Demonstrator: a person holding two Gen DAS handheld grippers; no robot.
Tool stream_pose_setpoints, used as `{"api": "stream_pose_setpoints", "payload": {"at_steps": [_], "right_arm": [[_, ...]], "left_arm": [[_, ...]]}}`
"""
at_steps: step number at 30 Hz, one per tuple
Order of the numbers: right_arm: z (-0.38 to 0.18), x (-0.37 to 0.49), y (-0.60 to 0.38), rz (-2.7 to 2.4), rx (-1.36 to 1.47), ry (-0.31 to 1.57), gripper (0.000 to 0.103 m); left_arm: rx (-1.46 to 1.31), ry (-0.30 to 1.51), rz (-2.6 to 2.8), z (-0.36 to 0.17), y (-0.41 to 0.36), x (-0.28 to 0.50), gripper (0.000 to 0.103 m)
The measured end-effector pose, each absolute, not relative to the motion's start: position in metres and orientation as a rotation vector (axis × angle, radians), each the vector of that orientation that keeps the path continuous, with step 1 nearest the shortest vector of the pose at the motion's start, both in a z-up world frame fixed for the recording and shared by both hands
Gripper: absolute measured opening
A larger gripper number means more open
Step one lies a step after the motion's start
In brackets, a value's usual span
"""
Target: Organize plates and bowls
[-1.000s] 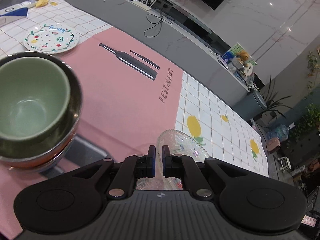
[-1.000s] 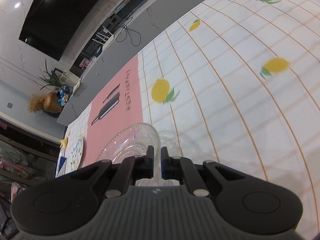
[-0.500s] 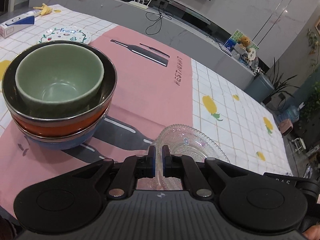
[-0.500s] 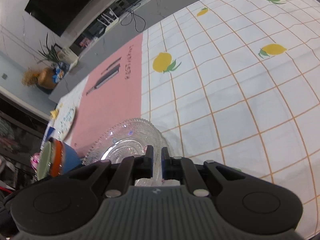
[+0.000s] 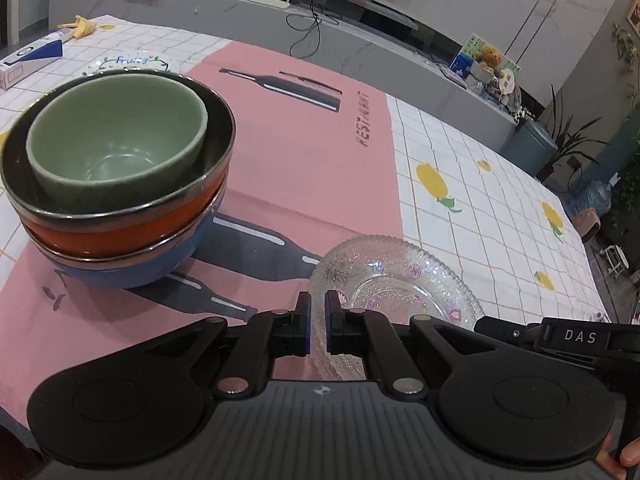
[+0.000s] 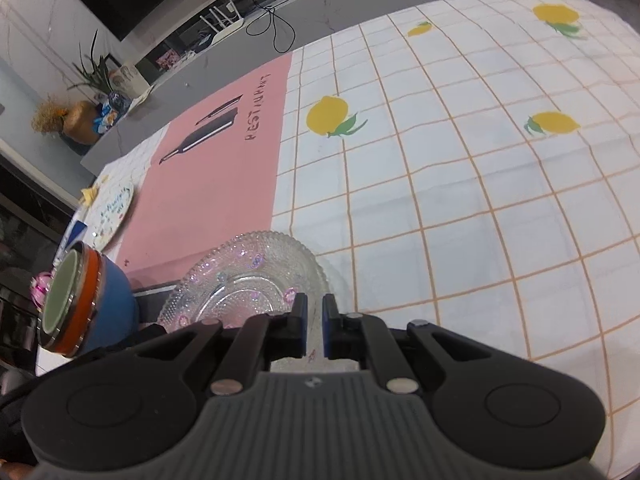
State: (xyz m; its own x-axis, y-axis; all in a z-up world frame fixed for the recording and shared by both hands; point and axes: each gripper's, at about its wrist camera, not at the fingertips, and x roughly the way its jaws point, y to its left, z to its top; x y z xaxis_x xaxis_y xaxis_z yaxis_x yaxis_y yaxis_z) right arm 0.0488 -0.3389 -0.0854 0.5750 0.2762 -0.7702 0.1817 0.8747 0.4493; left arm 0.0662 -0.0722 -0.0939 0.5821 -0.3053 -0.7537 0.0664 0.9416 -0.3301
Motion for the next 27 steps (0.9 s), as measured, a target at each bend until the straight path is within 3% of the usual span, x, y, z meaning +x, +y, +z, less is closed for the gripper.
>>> {"api": "stream_pose_setpoints", "payload": {"at_steps": [11,21,24,27], "right_arm": [[-0.081,0.050,-0.323,0.045,0.361,0.959,0.005],[-0.082,0.050,-0.328,0.054,0.413,0.970,0.009],[-0.081,0.050,-0.333,0.058,0.456,0.961,0.017],[-0.081,0.049,-0.334,0.051,0.470,0.959,0.017]], "left_arm": [[-0.217,0.920,-0.217,-0.096,-0.077,0.066,0.003],[-0.219,0.923,-0.226,-0.092,-0.075,0.066,0.004],[-0.233,0.908,-0.214,-0.091,-0.072,0.068,0.006],[-0.241,0.908,-0.216,-0.092,-0.073,0.068,0.006]]}}
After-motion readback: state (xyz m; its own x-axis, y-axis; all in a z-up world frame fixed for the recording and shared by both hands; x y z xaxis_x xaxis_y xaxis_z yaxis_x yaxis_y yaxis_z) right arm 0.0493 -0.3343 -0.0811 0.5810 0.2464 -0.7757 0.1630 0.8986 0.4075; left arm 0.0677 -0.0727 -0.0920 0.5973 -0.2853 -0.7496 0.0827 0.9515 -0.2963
